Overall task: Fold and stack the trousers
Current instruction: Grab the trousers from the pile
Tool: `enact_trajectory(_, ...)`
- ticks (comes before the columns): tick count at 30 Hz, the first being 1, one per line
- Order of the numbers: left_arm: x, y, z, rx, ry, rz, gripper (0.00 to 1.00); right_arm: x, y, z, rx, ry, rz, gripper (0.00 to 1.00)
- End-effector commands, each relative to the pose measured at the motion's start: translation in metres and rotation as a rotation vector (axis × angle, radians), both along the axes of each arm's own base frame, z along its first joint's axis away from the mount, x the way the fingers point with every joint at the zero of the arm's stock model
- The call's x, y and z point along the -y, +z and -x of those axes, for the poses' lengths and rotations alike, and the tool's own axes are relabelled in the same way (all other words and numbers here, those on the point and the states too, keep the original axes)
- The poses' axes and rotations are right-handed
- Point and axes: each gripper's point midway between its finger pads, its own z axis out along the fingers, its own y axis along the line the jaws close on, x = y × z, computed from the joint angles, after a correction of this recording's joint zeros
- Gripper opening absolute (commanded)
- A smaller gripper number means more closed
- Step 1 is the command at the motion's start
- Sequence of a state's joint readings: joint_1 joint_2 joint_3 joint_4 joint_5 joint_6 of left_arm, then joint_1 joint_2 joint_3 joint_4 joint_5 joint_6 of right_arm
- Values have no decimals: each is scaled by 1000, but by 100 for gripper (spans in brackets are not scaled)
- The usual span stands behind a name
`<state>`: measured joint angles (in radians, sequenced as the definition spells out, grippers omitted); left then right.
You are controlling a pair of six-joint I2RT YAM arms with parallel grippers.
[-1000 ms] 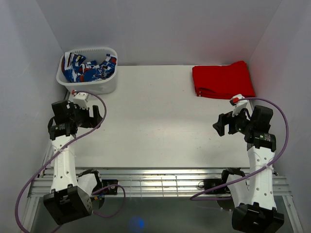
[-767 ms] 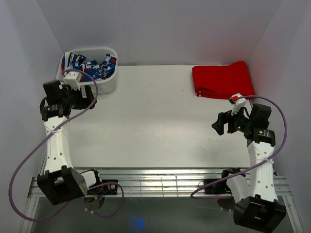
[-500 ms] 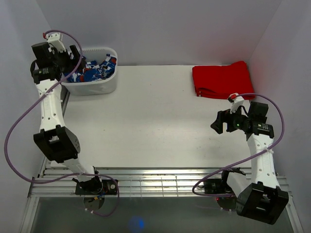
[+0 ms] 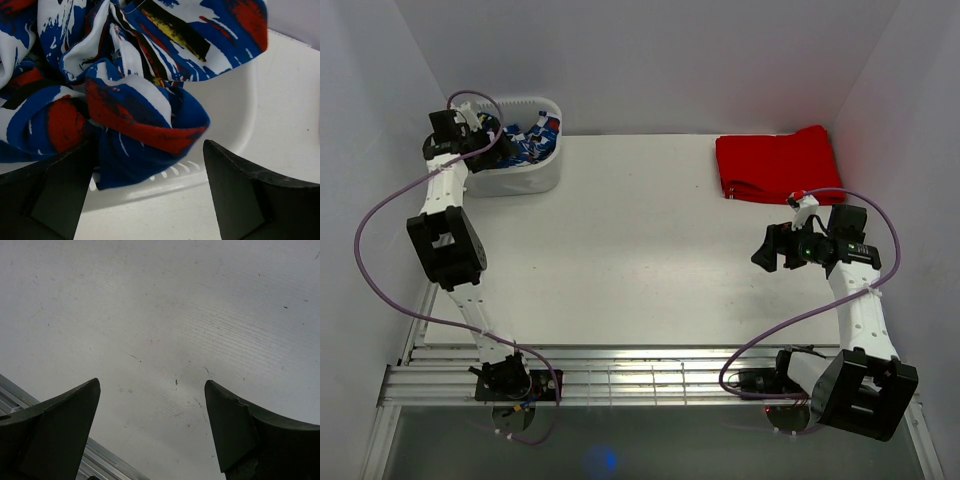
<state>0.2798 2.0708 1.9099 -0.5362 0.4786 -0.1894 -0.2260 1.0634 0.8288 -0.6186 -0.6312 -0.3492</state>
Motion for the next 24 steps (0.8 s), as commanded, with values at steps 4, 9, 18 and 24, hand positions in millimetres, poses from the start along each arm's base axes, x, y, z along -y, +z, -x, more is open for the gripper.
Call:
enact_trajectory(4,7,-18,-31,12,28,-84,98,4,14,-15,47,1,14,90)
enact_trajectory(9,-1,-47,-56,-18,74,-141,79,7,15,-19,46,-9,27,90)
enact_trajectory(18,30,127,-100,552,-81,-140,0,12,24,-23,69,-21,51,90)
enact_trajectory(24,95,428,12,1513,-123,-133,0,15,32,-16,111,-37,89,90)
